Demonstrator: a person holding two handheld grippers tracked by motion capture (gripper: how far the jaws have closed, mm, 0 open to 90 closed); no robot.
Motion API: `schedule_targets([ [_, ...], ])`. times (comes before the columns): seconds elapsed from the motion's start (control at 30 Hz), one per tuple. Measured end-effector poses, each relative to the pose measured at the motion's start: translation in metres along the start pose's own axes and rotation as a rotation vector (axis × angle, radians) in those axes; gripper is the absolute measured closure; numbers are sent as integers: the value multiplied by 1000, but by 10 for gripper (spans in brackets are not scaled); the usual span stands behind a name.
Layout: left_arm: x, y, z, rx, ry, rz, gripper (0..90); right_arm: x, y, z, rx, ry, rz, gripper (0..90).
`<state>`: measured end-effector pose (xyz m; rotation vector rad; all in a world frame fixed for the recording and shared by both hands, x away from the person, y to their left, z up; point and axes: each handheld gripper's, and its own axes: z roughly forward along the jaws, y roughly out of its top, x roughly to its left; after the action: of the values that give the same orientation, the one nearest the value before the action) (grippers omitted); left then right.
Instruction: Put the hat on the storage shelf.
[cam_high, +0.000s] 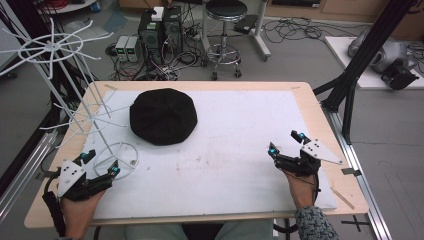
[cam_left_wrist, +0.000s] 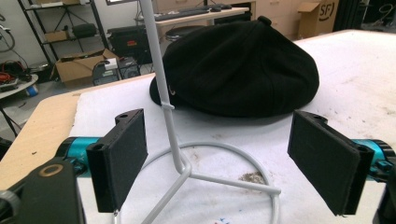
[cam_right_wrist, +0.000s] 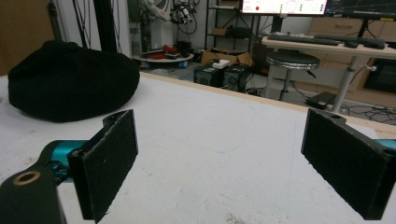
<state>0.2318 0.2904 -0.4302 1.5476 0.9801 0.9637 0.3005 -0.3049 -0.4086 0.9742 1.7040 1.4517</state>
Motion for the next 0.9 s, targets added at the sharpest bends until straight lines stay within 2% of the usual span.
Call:
schedule_targets([
  [0.07,0,0,0,2,-2,-2,198,1,1,0,4,5,-10,99],
  [0.37,0,-1,0,4,-4,-2,199,2,9,-1,-17,8,7,99],
  [0.5,0,0,-1,0,-5,-5,199,5,14,1,-28,16,0,98],
  [0.6,-1,0,-1,4,-11,-6,200,11,20,5,-21,29,-20,99],
  [0.63,-2,0,-1,4,-10,-1,200,15,25,8,-26,54,-27,99],
  [0.77,-3,0,-2,3,-9,-3,201,20,33,13,-28,69,-37,99],
  [0.9,-2,0,-2,2,-11,-1,202,30,47,27,-37,111,-49,99],
])
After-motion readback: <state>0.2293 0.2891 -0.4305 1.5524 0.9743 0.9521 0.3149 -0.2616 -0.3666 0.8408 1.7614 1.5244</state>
